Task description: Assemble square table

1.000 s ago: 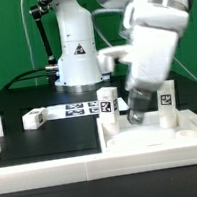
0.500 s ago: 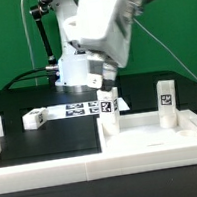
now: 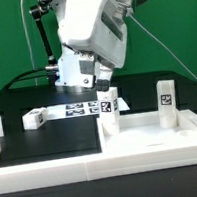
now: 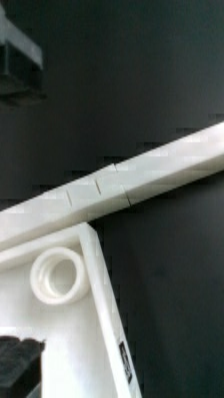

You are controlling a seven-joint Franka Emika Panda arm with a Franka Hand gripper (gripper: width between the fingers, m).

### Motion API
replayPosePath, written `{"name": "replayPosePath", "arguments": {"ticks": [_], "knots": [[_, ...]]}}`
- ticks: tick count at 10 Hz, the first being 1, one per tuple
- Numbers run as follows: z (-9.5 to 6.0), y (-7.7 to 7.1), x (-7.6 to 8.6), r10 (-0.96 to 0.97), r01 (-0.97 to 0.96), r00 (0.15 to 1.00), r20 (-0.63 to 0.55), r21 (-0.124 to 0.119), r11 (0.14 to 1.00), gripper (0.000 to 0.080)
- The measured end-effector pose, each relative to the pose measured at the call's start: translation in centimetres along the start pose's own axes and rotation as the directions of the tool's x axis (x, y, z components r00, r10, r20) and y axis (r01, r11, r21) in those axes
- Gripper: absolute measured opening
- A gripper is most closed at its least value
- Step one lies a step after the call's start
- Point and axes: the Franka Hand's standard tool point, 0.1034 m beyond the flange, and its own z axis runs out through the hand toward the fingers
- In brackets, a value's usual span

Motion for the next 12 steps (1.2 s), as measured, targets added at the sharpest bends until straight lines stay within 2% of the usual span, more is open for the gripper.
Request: {"name": "replayPosePath", "arguments": {"ticks": [1,2,4,5,6,8,9,10,11,12], "knots": [[0.0,0.0,-0.1,0.070,-0.070,0.998,-0.001,0.002,0.998,0.0649],[0.2,0.1,-1.1,0.170,-0.170,0.985,-0.003,0.014,0.985,0.0649],[0.7,-2.3,-3.4,0.369,-0.369,0.929,0.009,0.050,0.928,0.0649],[0.5,-2.5,-3.8,0.450,-0.450,0.893,0.018,0.061,0.891,0.0649],[0.3,-2.4,-4.1,0.526,-0.527,0.850,0.027,0.068,0.847,0.0649],[0.6,-2.8,-3.7,0.597,-0.598,0.801,0.038,0.070,0.798,0.0649],[0.6,-2.9,-3.7,0.672,-0.673,0.739,0.043,0.074,0.736,0.0649],[0.6,-2.9,-3.7,0.699,-0.700,0.714,0.045,0.075,0.710,0.0649],[0.6,-3.1,-4.5,0.734,-0.735,0.677,0.051,0.092,0.671,0.0649],[0.4,-3.5,-6.8,0.784,-0.785,0.618,0.066,0.117,0.609,0.0649]]}}
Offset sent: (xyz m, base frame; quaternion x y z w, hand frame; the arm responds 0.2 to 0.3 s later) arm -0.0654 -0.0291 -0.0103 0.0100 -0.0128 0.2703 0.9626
